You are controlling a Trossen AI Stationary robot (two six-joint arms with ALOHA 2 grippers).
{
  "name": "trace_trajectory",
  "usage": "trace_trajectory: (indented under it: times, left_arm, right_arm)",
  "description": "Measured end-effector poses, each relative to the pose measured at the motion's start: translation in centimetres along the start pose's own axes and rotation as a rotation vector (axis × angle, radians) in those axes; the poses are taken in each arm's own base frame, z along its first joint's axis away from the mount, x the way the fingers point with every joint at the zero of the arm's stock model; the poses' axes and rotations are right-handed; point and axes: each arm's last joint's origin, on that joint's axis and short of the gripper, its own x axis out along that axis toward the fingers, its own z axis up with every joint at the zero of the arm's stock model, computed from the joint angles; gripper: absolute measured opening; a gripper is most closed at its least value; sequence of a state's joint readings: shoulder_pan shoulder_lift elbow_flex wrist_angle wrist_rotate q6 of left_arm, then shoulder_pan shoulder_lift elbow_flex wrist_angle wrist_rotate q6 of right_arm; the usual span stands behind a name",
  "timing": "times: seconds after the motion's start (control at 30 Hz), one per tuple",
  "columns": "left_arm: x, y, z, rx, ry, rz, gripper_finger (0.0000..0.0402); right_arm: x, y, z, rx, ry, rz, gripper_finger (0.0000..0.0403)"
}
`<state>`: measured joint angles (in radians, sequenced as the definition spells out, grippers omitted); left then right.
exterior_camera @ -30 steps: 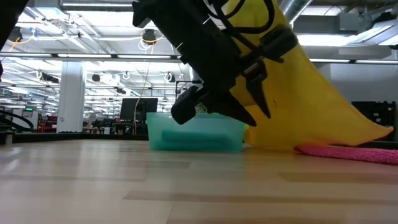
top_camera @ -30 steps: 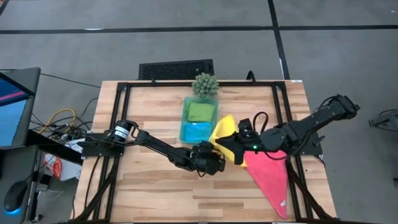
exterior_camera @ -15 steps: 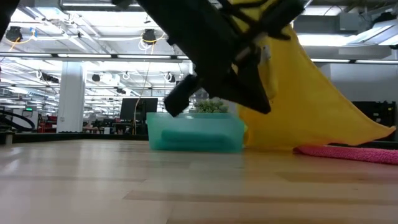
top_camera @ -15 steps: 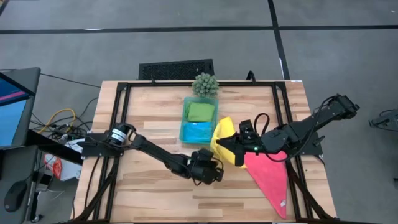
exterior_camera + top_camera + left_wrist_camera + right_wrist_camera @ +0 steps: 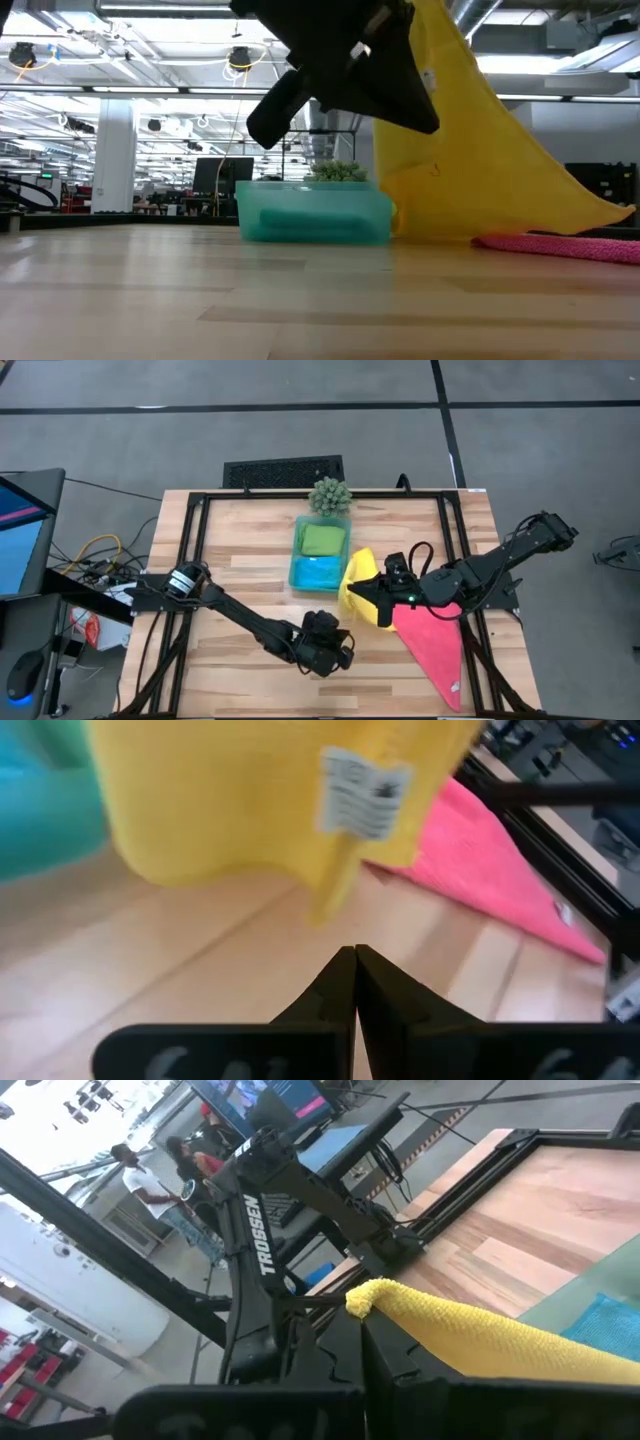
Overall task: Fold microfiber towels
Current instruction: Fold the yellow micro fiber cloth
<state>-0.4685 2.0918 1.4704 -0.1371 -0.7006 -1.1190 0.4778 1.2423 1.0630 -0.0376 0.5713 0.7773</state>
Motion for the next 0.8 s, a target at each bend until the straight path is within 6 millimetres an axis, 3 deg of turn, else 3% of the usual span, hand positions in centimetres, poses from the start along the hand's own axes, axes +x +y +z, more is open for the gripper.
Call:
trace_trajectory:
  times: [0.13,0.33,0.53,0.67,0.8]
  left_arm:
    - [-0.3,-0.2,-0.3,0.017,0.007,-0.008,0.0025]
    - [-0.2,-0.1,-0.2,0.042,0.0,-0.003,0.01]
    - [-0.3,-0.2,-0.5,0.016,0.153,-0.072,0.0168]
    - [-1.6,-0.9,-0.7,0.031,0.19,-0.109,0.019]
    - [-4.2,-1.3,0.1,0.051,0.079,-0.062,0.0194]
  right_arm:
    - [0.0,0.0,0.0,0.0,0.0,0.0,0.0005]
    - [0.0,0.0,0.0,-0.001,0.0,-0.001,0.0005]
    - [0.0,0.0,0.0,-0.005,0.004,-0.004,0.0005]
    - [0.0,-0.1,-0.1,-0.011,0.008,-0.009,0.0005]
    - [0.0,-0.1,-0.1,-0.018,0.008,-0.008,0.0005]
